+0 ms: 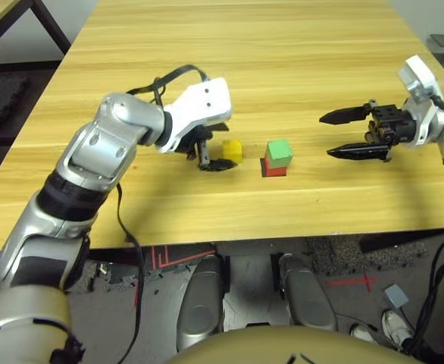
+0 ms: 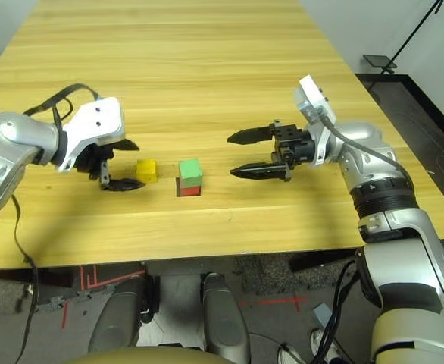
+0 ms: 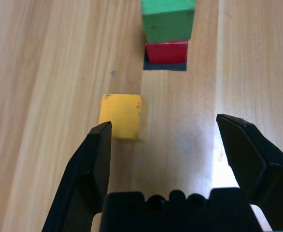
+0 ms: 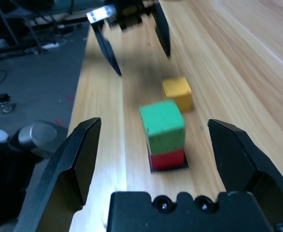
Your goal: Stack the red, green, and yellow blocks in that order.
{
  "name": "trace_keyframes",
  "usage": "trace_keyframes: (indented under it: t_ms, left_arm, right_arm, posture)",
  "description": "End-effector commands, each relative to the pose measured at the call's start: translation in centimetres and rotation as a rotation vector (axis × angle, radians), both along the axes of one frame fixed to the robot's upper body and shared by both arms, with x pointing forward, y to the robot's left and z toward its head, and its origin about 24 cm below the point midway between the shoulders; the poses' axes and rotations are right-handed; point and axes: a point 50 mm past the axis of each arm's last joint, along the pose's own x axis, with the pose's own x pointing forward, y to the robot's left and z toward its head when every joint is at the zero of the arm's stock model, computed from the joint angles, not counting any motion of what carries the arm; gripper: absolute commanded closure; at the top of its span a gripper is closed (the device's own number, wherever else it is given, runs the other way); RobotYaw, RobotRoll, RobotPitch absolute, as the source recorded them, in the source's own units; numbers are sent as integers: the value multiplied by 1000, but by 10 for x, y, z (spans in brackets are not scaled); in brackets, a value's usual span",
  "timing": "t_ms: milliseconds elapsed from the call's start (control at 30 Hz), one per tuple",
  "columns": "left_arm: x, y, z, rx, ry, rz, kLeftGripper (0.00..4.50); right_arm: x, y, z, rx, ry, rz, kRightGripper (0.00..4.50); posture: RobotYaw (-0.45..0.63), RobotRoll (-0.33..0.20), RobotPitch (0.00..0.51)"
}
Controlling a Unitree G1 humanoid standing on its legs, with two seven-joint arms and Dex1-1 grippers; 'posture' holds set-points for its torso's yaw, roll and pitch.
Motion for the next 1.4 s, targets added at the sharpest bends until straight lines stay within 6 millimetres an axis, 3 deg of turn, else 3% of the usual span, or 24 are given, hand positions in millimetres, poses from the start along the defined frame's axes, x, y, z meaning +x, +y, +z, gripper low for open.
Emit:
trace_keyframes:
  t_ms: [33, 400, 733, 833, 1033, 1400]
  left_arm:
    - [10, -6, -8, -14, -25, -3, 54]
    - [41, -7, -34, 8, -7, 11, 54]
    - [53, -2, -56, 16, 64, 38, 54]
    - [52, -6, -56, -22, 97, 48, 610]
    - [48, -15, -41, -74, 102, 56, 2574]
    - [29, -11, 33, -44, 14, 105, 2565]
  right_arm:
    - [-2, 6, 6, -4, -5, 42, 0]
    - [-7, 6, 9, -2, 5, 55, 0]
    - [-11, 5, 7, 9, 16, 49, 0]
    - [-11, 4, 5, 9, 20, 43, 0]
    - [-10, 0, 1, 7, 25, 24, 0]
    - [-9, -3, -7, 12, 40, 2, 0]
  posture:
    - [211, -48, 141]
    - [172, -54, 143]
    - [151, -50, 149]
    - [153, -48, 149]
    - [169, -40, 145]
    - [203, 0, 140]
